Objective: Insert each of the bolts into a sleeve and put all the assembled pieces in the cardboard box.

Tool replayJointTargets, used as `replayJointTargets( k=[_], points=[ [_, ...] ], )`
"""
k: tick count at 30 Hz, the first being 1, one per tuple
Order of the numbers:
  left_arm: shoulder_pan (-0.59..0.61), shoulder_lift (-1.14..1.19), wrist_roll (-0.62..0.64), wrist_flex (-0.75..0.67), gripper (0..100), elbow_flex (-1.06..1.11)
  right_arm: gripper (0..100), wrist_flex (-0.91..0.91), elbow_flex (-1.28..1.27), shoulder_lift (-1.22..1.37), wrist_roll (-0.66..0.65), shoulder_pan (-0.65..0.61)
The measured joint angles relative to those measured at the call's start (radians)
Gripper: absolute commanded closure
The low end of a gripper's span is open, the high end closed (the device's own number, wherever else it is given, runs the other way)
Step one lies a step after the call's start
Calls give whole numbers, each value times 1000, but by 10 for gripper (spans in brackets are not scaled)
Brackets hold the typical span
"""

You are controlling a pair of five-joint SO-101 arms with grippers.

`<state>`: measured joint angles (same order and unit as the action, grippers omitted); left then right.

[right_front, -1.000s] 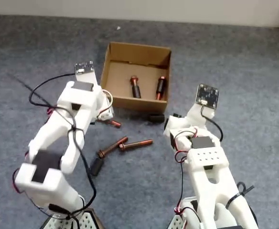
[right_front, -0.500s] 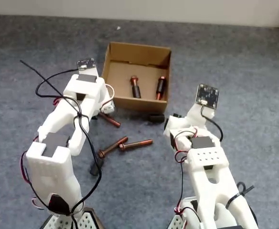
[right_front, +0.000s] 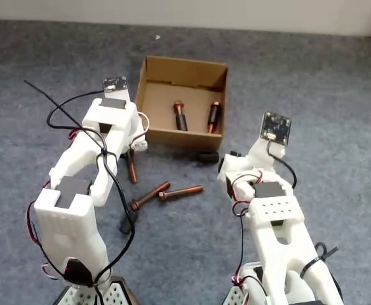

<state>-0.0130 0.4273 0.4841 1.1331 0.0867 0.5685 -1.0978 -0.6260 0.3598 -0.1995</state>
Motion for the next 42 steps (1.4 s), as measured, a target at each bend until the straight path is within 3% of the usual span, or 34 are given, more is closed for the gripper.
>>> replayJointTargets(
  k=[8, 14, 19, 31, 42],
  points=[
    [3, -46, -8, 109, 994, -8, 993, -3, 0, -6, 0, 0],
    [3, -267, -78, 123, 994, 107, 993, -3, 0, -6, -25, 0],
    [3, -512, -147, 15, 994, 298, 993, 75, 0, -9, -150, -80],
    [3, -1123, -218, -336, 994, 795, 993, 141, 0, -46, -164, -232],
    [3, -1536, -216, -393, 994, 962, 994, 114, -137, -537, -169, -302]
  ],
)
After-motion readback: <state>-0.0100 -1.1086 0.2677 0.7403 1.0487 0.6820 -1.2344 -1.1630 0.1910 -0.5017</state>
